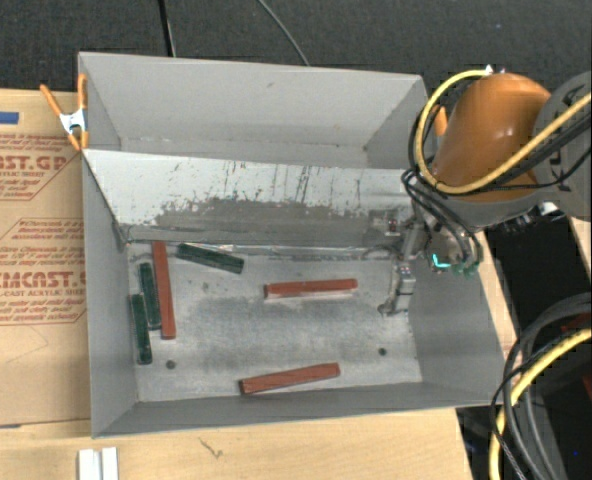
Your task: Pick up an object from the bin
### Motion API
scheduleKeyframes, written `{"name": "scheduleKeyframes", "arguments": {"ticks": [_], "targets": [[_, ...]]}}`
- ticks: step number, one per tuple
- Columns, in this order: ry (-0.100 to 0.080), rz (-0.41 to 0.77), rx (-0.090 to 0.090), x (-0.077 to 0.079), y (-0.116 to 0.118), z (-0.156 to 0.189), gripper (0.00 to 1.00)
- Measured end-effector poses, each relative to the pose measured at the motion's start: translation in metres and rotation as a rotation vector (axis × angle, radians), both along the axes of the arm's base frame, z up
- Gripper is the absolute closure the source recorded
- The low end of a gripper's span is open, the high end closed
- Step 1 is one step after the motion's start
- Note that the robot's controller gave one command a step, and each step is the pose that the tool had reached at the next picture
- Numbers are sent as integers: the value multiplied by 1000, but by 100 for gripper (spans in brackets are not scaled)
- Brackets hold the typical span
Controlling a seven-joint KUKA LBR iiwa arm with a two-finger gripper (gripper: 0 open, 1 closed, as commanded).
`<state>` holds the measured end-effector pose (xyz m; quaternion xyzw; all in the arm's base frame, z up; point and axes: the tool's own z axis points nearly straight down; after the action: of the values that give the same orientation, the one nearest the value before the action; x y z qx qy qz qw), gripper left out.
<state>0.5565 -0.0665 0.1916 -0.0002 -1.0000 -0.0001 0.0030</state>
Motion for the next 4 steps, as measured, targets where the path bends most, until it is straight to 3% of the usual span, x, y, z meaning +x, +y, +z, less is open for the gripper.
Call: {"name": "scheduleKeyframes", "arguments": {"ticks": [1, 2, 3, 4], "targets": [[-8, 1, -1, 2, 0, 4, 0], [-18, 10, -2, 15, 6, -36, 0], [-7, 231, 1, 7, 25, -120, 100], [-7, 231, 1, 7, 25, -120, 100]]}}
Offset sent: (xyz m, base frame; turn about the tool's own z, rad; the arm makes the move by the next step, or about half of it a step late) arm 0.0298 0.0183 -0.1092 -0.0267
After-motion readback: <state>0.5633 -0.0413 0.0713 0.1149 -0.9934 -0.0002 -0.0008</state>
